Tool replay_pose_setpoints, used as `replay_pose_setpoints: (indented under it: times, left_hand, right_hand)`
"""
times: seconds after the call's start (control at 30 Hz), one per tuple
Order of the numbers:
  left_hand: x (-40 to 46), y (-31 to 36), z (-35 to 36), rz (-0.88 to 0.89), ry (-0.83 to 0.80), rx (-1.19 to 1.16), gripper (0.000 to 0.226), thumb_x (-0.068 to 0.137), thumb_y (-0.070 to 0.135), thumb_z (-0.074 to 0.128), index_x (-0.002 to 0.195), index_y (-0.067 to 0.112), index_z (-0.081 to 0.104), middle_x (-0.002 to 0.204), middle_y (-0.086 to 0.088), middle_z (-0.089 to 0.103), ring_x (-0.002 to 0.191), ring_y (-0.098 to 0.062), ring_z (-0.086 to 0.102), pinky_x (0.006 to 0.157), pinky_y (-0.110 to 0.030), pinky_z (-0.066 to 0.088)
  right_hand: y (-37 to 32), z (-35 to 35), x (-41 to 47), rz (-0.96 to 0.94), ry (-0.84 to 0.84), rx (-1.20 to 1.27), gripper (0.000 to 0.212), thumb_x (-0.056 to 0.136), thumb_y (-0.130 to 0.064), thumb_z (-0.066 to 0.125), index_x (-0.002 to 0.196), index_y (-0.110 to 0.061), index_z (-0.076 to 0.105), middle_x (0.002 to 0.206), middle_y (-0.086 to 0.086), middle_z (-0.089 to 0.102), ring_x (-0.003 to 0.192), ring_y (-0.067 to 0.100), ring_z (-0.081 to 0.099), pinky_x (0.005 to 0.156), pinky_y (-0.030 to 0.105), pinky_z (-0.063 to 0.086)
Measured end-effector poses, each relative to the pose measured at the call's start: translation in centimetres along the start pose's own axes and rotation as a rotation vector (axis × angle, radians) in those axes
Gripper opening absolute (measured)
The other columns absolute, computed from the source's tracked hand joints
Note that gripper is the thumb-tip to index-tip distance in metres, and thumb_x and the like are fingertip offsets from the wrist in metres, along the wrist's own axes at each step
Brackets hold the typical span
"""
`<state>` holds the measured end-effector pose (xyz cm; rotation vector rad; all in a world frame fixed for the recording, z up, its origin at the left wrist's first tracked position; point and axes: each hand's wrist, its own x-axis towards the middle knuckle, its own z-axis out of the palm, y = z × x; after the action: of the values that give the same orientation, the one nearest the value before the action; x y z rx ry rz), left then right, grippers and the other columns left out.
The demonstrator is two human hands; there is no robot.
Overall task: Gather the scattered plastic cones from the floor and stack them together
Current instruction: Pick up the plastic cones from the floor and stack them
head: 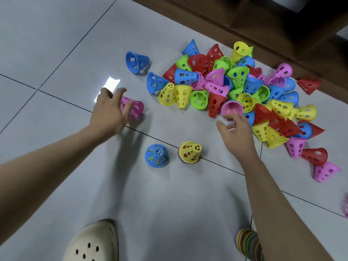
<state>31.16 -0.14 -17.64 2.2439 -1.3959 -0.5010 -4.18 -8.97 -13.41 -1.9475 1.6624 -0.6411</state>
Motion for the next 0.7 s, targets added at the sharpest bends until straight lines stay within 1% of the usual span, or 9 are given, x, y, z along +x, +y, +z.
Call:
replay_pose_setpoints:
  times: [0.07,0.13,0.2,0.3,0.37,0.43,0.53,0.63,0.7]
  left_hand:
    - [2.0,-0.6,-0.1,-0.152,-0.257,0.066,0.074,0.091,0.077,0.026,0.149,0.032,0.037,0.138,-0.021,0.041,0.121,-0.045,0.043,0.107,-0.048,0.039]
    - [2.7,-0.2,-0.1,-0.151,-0.423,0.077,0.079,0.092,0.077,0.018,0.154,0.030,0.031,0.154,-0.016,0.037,0.129,-0.048,0.040,0.110,-0.044,0.034]
    - [2.5,1.0,-0.1,-0.200,-0.421,-0.047,0.067,0.101,0.063,0.028,0.155,0.025,0.031,0.156,-0.010,0.040,0.137,-0.041,0.040,0.112,-0.039,0.030]
    - [1.8,2.1,0.5,-0.188,-0.452,-0.144,0.061,0.102,0.055,0.039,0.155,0.023,0.033,0.156,-0.006,0.041,0.141,-0.031,0.040,0.113,-0.034,0.029]
    - [1.1,2.6,0.9,-0.181,-0.482,-0.180,0.060,0.101,0.051,0.047,0.153,0.023,0.036,0.154,-0.006,0.043,0.138,-0.030,0.043,0.112,-0.035,0.031]
    - [0.3,2.7,1.3,-0.208,-0.514,-0.239,0.069,0.092,0.052,0.056,0.153,0.026,0.036,0.149,-0.009,0.047,0.130,-0.033,0.050,0.110,-0.041,0.042]
    - [-1.2,3.2,1.3,-0.234,-0.564,-0.267,0.088,0.079,0.047,0.068,0.155,0.032,0.027,0.136,-0.015,0.057,0.114,-0.037,0.059,0.100,-0.044,0.050]
    - [-3.1,3.4,1.3,-0.236,-0.516,-0.156,0.092,0.087,0.041,0.072,0.158,0.019,0.018,0.136,-0.017,0.058,0.118,-0.037,0.056,0.094,-0.034,0.044]
    - [-4.7,3.3,0.7,-0.215,-0.420,-0.133,0.087,0.088,0.049,0.070,0.155,0.013,0.027,0.134,-0.014,0.059,0.119,-0.035,0.055,0.087,-0.033,0.040]
  right_hand:
    - [0.6,-0.2,2.2,0.007,-0.009,-0.073,0.030,0.090,-0.026,0.071,0.113,-0.008,0.065,0.115,0.011,0.054,0.084,0.025,0.063,0.084,0.033,0.051]
    - [1.0,-0.2,3.7,0.026,-0.026,-0.128,0.033,0.089,-0.030,0.070,0.114,-0.010,0.066,0.117,0.013,0.051,0.092,0.028,0.061,0.090,0.039,0.050]
    - [1.3,-0.3,4.6,0.011,-0.021,-0.171,0.031,0.089,-0.027,0.069,0.114,-0.010,0.065,0.118,0.014,0.050,0.099,0.028,0.058,0.095,0.037,0.048]
    - [1.5,-0.5,5.6,-0.029,0.053,-0.232,0.033,0.088,-0.026,0.068,0.115,-0.007,0.065,0.122,0.016,0.050,0.114,0.030,0.052,0.104,0.035,0.041]
    - [1.5,-0.6,6.5,-0.008,0.080,-0.277,0.039,0.088,-0.028,0.066,0.119,-0.006,0.064,0.127,0.016,0.051,0.123,0.032,0.047,0.106,0.038,0.038]
    - [1.4,-0.3,7.0,0.010,0.037,-0.338,0.045,0.088,-0.032,0.065,0.126,-0.009,0.062,0.131,0.015,0.051,0.127,0.034,0.045,0.106,0.045,0.038]
    - [1.5,0.4,7.1,0.032,-0.063,-0.455,0.053,0.091,-0.040,0.064,0.136,-0.013,0.057,0.138,0.014,0.050,0.130,0.036,0.041,0.106,0.048,0.037]
    - [1.6,0.9,6.7,0.055,-0.089,-0.500,0.056,0.092,-0.043,0.062,0.138,-0.012,0.056,0.134,0.016,0.053,0.126,0.038,0.045,0.103,0.047,0.039]
    - [1.5,1.0,6.2,0.125,-0.096,-0.455,0.056,0.093,-0.044,0.061,0.136,-0.008,0.057,0.129,0.019,0.053,0.120,0.040,0.051,0.098,0.046,0.044]
